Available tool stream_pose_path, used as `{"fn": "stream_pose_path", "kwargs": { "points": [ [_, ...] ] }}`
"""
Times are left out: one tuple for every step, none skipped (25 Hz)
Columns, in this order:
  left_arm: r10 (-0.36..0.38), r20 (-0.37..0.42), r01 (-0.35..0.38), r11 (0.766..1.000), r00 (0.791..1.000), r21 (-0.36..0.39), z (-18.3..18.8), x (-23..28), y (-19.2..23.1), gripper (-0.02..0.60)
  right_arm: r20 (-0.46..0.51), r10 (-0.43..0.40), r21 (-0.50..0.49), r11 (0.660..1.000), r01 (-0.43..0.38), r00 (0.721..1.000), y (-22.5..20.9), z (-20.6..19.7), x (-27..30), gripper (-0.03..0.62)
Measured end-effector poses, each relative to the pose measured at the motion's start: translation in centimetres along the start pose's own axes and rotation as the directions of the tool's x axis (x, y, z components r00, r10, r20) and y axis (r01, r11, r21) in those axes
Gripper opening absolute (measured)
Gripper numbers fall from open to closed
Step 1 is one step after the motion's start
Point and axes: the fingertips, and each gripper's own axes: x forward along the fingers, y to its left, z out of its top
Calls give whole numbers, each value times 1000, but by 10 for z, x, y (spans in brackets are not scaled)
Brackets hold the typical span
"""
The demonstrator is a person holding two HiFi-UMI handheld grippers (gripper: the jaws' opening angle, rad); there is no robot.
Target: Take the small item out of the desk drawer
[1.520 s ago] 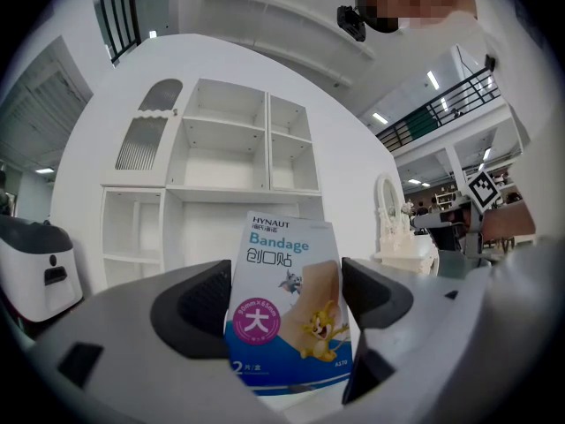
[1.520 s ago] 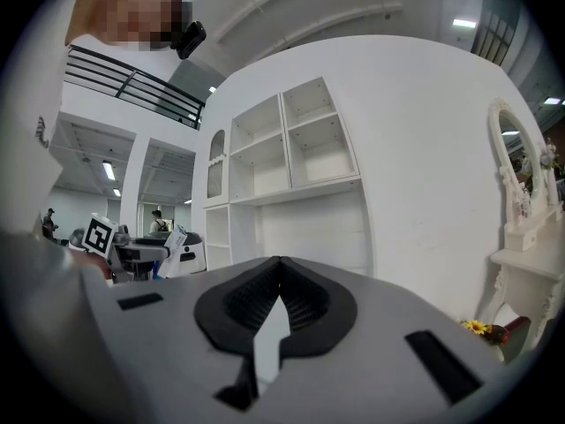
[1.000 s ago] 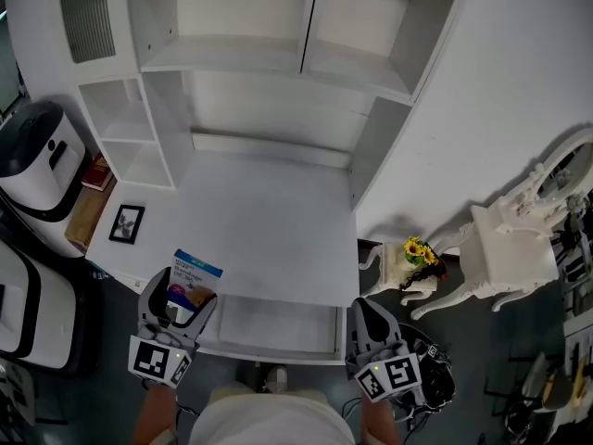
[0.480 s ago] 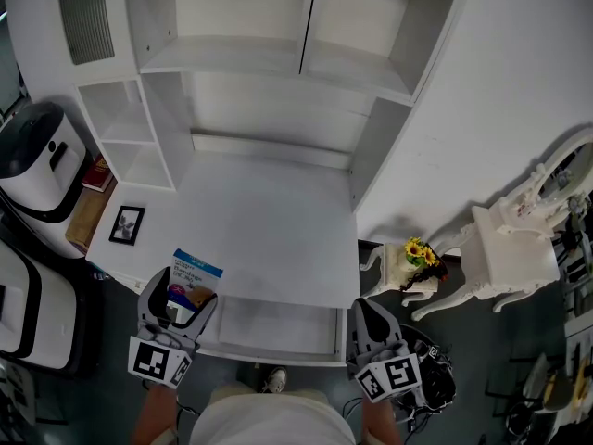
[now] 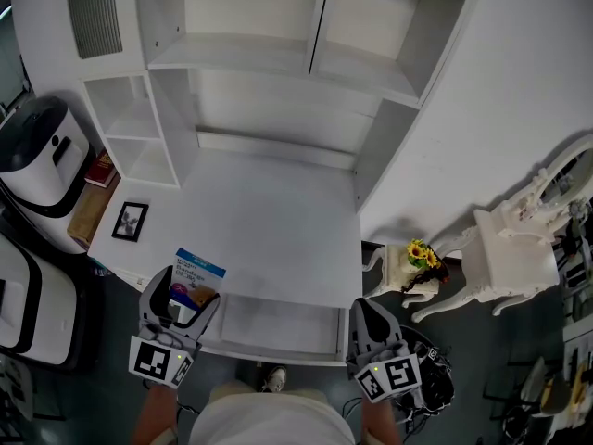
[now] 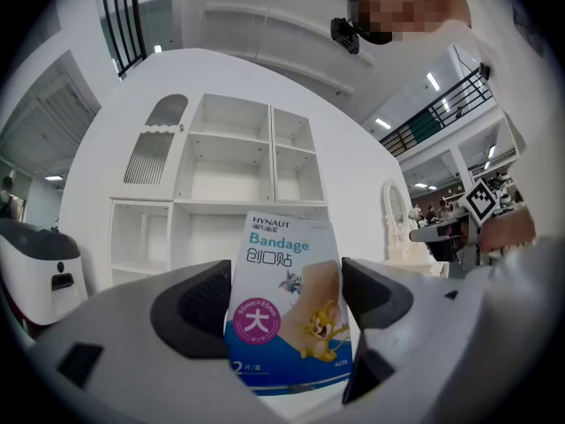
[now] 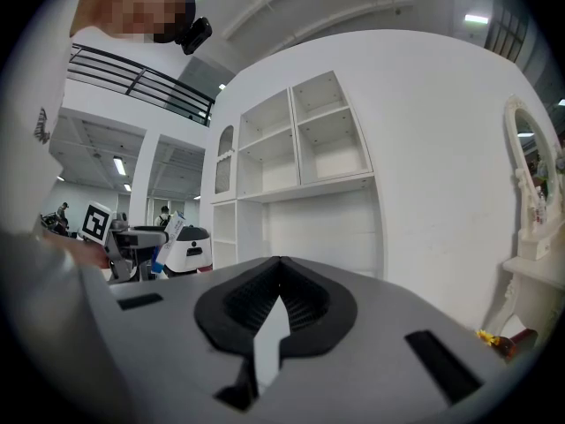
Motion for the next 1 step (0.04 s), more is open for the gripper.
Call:
{"fn": "stream_pose_path", "kwargs": {
  "points": [
    [-1, 0, 1, 1000, 1000, 0, -1, -1, 1, 397, -1, 0, 0, 1000, 0, 1000, 2, -1, 1, 9]
  ]
}}
